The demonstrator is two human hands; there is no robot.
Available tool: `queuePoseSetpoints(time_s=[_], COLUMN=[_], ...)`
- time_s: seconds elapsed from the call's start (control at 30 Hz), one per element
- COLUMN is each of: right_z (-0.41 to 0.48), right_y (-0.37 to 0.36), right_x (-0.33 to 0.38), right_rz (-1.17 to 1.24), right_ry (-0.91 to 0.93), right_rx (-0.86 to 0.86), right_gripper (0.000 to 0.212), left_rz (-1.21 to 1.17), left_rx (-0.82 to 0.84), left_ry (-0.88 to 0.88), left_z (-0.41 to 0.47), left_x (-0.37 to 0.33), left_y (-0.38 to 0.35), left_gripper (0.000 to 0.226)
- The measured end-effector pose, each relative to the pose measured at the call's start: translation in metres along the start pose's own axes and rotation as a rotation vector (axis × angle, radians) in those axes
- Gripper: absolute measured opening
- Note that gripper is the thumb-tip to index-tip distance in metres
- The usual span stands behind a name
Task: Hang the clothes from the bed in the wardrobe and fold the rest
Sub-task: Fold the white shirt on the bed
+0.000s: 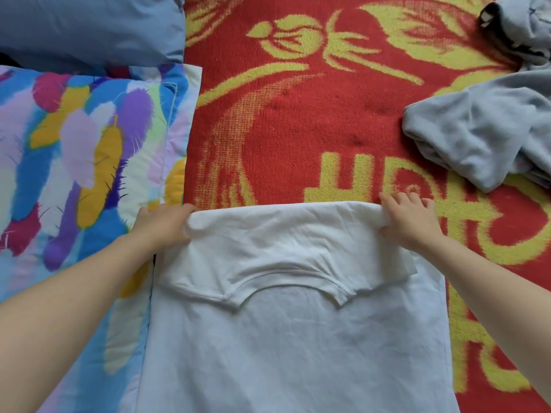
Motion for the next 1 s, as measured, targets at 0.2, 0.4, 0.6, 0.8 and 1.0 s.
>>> queuePoseSetpoints(time_s=[0.2,0.4,0.6,0.8,1.0], right_z=[-0.009,-0.025,-0.045,-0.098,-0.152], right_y=[0.031,0.069,0.064,0.048,-0.016], right_x=[-0.028,-0.062,-0.062,-0.051,-0.005], right_rz=[0.214,0.535,0.61,0.402,-0.195], right_ry=[-0.044,-0.108,0.053,0.33,0.71], right_rx=[-0.101,-0.262,-0.232,-0.399,-0.548], right_gripper=[0.017,0.013,0.042,0.019,0.043], left_rz=[-0.056,-0.408,-0.288,0.209,0.381], left_rx=[-0.123,-0.358,-0.316,-0.562,-0.714], left_ry=[-0.069,-0.163,-0.218,-0.584,-0.73], left_z=[-0.009,-0.029,-0.046,-0.107,-0.137], left_x=[0.012,0.016,0.014,-0.016,-0.041], left_y=[0.045,0.106,0.094,0.059,-0.019], left_gripper=[0.019,0.024,0.018,0.04,0.023])
Point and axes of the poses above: each hand's wrist, its own z-axis towards the middle knuckle, its own y-axis out of the back of the hand, x = y × z, the point moved 9 cm from there along z, towards the middle knuckle, and after that the axes turned 14 degrees about x, right-handed, at the moved point
